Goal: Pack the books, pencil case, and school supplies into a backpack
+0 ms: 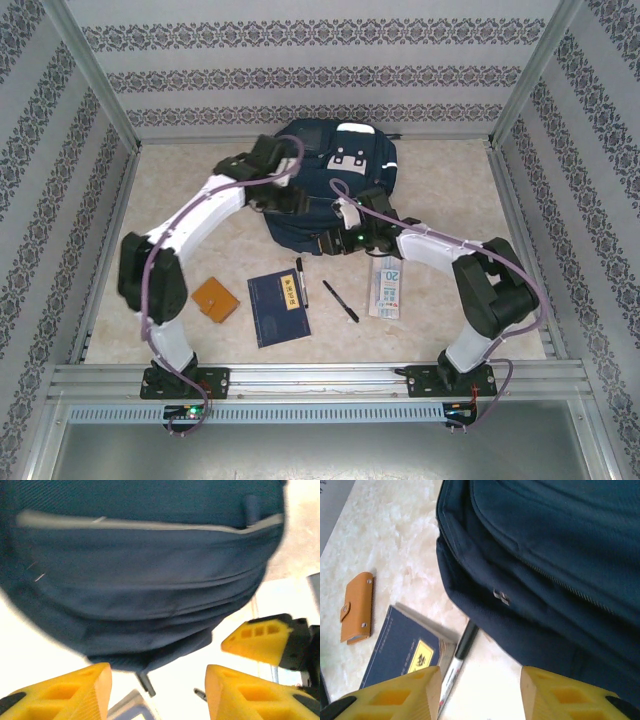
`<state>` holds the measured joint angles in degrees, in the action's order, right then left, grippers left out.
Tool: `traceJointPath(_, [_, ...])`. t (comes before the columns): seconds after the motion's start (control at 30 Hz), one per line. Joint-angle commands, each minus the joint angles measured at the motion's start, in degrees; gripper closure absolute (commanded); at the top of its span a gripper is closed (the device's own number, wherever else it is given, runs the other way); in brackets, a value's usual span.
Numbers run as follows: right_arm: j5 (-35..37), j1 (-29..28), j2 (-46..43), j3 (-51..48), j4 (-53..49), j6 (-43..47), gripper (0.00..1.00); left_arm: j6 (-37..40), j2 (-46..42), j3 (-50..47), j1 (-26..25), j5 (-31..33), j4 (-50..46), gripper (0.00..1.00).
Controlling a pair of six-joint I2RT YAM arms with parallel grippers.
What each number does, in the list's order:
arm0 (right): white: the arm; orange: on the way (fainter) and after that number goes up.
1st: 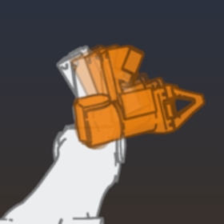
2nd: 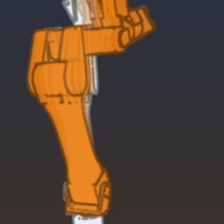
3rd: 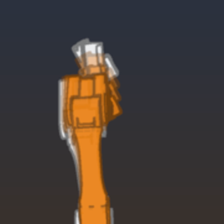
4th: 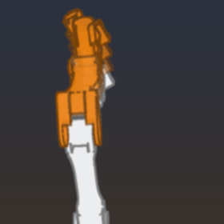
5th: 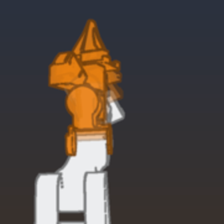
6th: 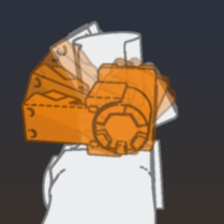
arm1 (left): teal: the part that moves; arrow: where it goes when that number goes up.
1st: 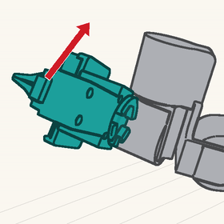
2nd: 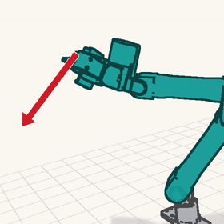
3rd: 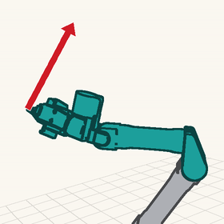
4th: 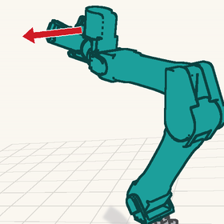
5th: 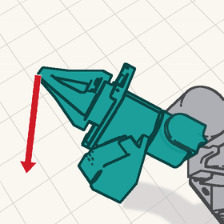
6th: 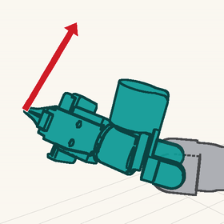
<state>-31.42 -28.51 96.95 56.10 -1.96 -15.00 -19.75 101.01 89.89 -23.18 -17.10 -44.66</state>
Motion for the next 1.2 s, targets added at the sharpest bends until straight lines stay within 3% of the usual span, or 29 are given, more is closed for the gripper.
traceJointPath(0.0, [3.17,-0.84,2.89,3.84,-1.11,2.01,0.54,-8.7,-3.95,-8.04,2.12,-2.31,6.06,0.45])
traceJointPath(0.17, [4.88,-1.41,6.77,9.24,-6.86,5.5,0.53,-12.02,-2.13,-13.36,3.51,-3.65,10.3,0.42])
traceJointPath(0.3, [7.4,-0.97,8.65,10.9,-10.91,7.83,0.51,-14.34,4.13,-11.45,3.53,-2.44,11.78,0.41])
traceJointPath(0.57, [-2.21,0.92,13.01,12.21,-17.07,5.31,0.46,-17.33,9.71,-13.23,3.5,1.78,17.18,0.43])
traceJointPath(0.77, [-6.58,1.46,11.65,7.04,-13.16,4.49,0.44,-19.35,10.87,-17.1,3.41,-2.06,20.51,0.48])
traceJointPath(0.87, [-7.22,0.94,11.4,7.25,-17.45,9.98,0.52,-19.89,10.08,-18.02,3.28,-4.43,20.85,0.48])
traceJointPath(0.93, [-7.08,1.37,11.83,8.03,-19.89,11.38,0.66,-19.67,9.12,-18.35,3.18,-5.85,20.67,0.49])
traceJointPath(1.17, [-7.61,3.4,10.8,8.99,-21.6,14.72,0.86,-18.86,5.68,-22.15,2.45,-8.02,20.09,0.49])
